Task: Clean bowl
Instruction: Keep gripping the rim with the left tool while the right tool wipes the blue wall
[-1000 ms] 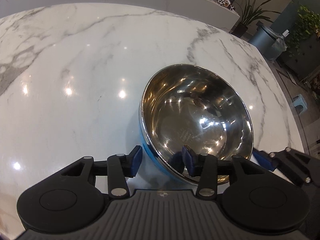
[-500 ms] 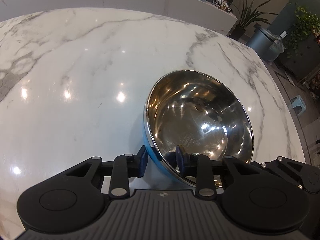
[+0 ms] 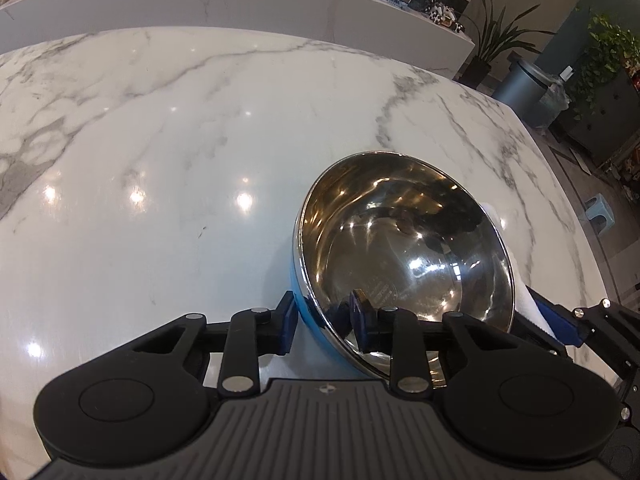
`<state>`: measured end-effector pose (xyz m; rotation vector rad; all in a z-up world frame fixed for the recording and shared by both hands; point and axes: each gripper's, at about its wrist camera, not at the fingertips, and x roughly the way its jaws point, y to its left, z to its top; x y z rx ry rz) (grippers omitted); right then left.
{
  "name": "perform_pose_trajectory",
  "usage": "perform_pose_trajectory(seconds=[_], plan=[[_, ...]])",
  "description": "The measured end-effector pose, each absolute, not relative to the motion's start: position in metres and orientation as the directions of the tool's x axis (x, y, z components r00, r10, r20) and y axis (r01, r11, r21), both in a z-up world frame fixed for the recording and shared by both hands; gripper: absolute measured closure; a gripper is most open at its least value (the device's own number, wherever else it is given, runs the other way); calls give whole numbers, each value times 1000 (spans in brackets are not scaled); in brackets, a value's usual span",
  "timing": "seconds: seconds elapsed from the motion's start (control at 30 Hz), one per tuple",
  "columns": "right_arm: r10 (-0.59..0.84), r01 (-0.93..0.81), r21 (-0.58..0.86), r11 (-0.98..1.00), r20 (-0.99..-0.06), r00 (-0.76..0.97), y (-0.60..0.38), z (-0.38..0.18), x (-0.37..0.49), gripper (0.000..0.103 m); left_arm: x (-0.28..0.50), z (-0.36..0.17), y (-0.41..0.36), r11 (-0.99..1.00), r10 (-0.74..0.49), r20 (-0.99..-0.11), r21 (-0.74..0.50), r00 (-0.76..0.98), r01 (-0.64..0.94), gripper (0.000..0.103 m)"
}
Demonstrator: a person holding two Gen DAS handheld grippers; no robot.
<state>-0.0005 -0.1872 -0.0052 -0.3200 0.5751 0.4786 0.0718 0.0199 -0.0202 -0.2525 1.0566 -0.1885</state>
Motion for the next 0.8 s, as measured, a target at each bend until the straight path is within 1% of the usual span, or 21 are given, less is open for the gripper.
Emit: perform_pose_trajectory(seconds=[0.13,0.2,0.3,0.63,0.8], plan=[[341,-525,-159,836,-600,724,-184,-7,-3,90,71,-20,19,955,-273,-837,-296,474,27,76],[342,-528,-158,834,-605,720,-184,-7,-3,90,70,-20,18,955,-272,-843,-295,464,23,69],[344,-534,-155,831,-612,712,-183,-7,-4,90,67,-20,19,953,-276,-849,-304,451,11,64],[382,-608,-145,780,-659,648,-169,-14,-9,90,65,-21,23,949,-282,-863,-315,420,-10,63],[381,-618,-149,772,-670,637,-168,-17,-7,90,66,-20,23,952,-279,-861,-307,424,2,67]])
